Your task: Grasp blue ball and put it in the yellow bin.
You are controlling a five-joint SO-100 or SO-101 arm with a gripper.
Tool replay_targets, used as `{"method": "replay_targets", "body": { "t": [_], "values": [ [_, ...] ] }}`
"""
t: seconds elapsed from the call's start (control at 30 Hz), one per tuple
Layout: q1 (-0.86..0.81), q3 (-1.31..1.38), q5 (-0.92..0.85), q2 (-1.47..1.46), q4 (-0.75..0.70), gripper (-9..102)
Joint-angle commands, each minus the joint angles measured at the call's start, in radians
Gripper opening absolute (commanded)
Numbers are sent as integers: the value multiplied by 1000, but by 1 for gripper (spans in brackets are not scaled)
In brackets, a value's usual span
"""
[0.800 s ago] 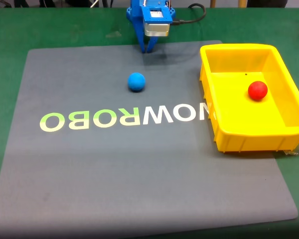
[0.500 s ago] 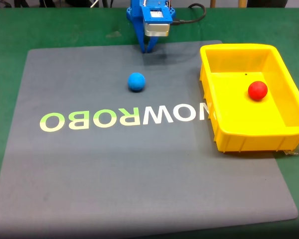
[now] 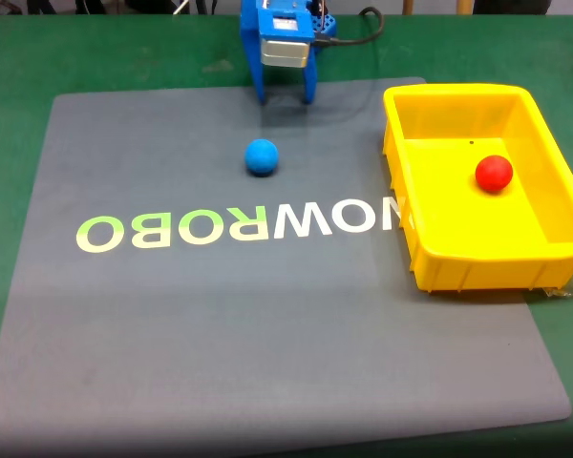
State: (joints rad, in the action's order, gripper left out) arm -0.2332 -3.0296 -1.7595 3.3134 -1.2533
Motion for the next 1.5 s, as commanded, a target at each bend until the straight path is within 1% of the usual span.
{"method": "replay_targets", "body": {
  "t": [0.0, 0.17, 0.37, 0.63, 0.93, 1.27, 1.47],
  "values": [
    [-35, 94, -34, -44, 74, 31],
    [2, 298, 38, -399, 229, 31],
    [-14, 469, 46, -761, 430, 31],
    [-12, 638, 64, -1077, 566, 31],
    [-8, 755, 64, -1310, 652, 31],
    [6, 857, 64, -1505, 701, 31],
    [21, 917, 74, -1597, 706, 30]
  ]
}}
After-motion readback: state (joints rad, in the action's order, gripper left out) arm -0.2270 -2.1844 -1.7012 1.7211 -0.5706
